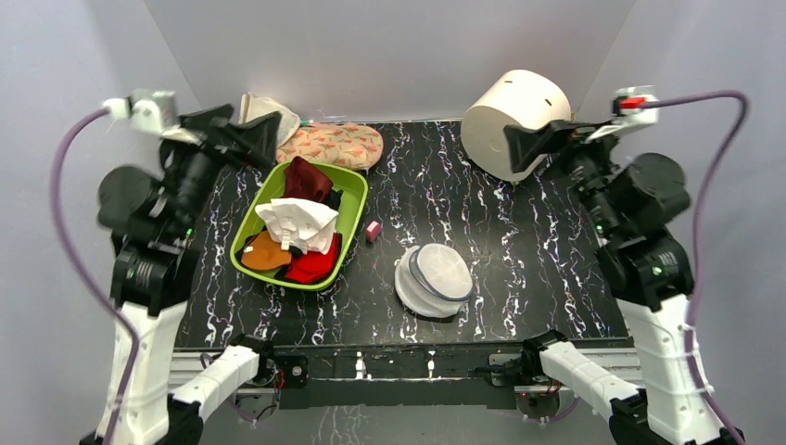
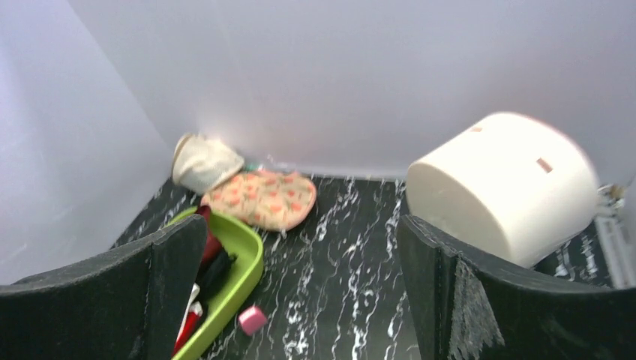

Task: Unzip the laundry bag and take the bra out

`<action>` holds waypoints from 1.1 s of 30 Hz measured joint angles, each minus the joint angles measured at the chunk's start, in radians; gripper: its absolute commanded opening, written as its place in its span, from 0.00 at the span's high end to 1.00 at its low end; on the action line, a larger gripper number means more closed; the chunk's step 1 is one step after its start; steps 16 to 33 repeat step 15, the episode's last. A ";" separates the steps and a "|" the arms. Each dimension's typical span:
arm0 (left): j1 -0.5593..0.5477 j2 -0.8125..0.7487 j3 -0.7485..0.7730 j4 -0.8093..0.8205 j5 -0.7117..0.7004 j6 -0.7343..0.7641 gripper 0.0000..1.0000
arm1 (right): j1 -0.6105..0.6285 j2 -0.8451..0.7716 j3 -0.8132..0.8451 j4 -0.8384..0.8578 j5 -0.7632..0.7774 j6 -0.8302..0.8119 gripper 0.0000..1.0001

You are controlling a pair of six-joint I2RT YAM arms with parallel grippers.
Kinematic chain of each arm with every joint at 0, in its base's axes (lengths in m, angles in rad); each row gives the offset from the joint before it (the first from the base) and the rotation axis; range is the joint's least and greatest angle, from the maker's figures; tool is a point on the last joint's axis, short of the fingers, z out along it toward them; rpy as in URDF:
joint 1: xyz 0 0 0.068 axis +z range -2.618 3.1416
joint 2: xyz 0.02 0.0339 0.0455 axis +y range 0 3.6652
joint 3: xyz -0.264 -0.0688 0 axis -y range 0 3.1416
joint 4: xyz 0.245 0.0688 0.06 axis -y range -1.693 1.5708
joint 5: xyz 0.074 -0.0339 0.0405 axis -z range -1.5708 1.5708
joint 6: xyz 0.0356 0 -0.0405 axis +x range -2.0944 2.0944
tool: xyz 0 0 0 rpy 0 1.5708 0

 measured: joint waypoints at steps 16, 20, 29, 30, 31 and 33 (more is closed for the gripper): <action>0.000 -0.179 -0.071 -0.060 -0.202 0.114 0.02 | 0.000 -0.009 0.119 -0.099 0.114 -0.036 0.02; 0.000 -0.179 -0.071 -0.060 -0.202 0.114 0.02 | 0.000 -0.009 0.119 -0.099 0.114 -0.036 0.02; 0.000 -0.179 -0.071 -0.060 -0.202 0.114 0.02 | 0.000 -0.009 0.119 -0.099 0.114 -0.036 0.02; 0.000 -0.179 -0.071 -0.060 -0.202 0.114 0.02 | 0.000 -0.009 0.119 -0.099 0.114 -0.036 0.02; 0.000 -0.179 -0.071 -0.060 -0.202 0.114 0.02 | 0.000 -0.009 0.119 -0.099 0.114 -0.036 0.02; 0.000 -0.179 -0.071 -0.060 -0.202 0.114 0.02 | 0.000 -0.009 0.119 -0.099 0.114 -0.036 0.02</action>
